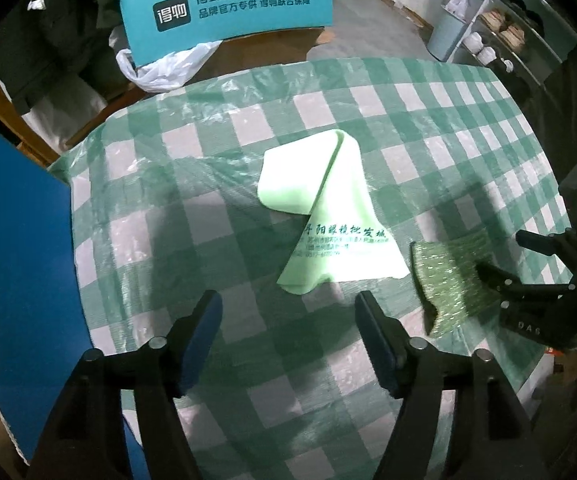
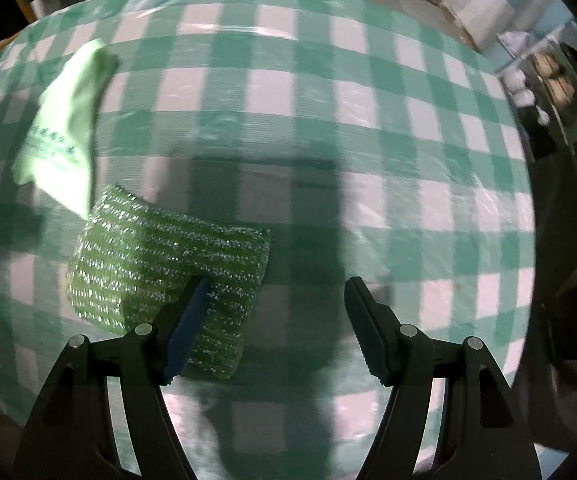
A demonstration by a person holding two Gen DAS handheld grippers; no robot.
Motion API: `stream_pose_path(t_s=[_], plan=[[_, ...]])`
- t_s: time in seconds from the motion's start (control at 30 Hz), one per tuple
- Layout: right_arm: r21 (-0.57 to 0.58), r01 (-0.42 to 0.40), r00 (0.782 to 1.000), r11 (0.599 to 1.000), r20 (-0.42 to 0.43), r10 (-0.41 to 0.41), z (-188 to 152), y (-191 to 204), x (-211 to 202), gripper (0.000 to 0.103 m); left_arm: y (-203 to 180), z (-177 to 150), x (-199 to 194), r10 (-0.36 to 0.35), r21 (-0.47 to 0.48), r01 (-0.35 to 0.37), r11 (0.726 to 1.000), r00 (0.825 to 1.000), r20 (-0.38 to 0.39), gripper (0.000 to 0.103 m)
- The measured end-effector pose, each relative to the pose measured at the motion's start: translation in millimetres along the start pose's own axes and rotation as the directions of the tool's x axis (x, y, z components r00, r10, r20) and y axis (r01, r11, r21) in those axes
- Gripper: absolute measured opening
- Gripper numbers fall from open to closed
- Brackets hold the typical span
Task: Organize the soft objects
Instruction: 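Grasp the green mesh scrubber with the right tool while the left grasps the light green cloth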
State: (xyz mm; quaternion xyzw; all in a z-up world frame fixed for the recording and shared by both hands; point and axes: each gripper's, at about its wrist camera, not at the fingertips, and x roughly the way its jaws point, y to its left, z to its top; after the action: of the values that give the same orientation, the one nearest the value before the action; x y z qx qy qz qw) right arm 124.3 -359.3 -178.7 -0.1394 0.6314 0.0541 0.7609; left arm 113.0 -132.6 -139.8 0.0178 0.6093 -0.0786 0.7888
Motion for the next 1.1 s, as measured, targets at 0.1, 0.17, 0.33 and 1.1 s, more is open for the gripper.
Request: stream_pose_path(t_s=[0.1,0.17,0.33,1.1], plan=[[0.048,0.007,1.0,0.999,0.003,-0.007,-1.5,-14.1,1.6,0.069,-2.8,2.2,-0.4,-0.003,-0.002,0.003,1.0,1.0,0.004,0.072],[0.1,-0.02,1.0,0.995,0.022,0.018,-4.8,-25.9,-0.9,0.07,-3.6,4.1,-0.4,-0.01,-0.011,0.01,1.0,1.0,0.004,0.072],[0.198,-0.229,0.971,0.953,0.109,0.211,12.1,-31.1,-18.0,0.074,-4.5,13.7,-0.5,-0.048,-0.048,0.049,0.998,0.999,0.02,0.078],[0.118,-0.13,0.987,0.984,0.108,0.118,22.3,17.4,4.5,0.074,-16.6,53.1,37.0,-0.043,-0.094,0.045,0.995,0.999,0.022,0.08]])
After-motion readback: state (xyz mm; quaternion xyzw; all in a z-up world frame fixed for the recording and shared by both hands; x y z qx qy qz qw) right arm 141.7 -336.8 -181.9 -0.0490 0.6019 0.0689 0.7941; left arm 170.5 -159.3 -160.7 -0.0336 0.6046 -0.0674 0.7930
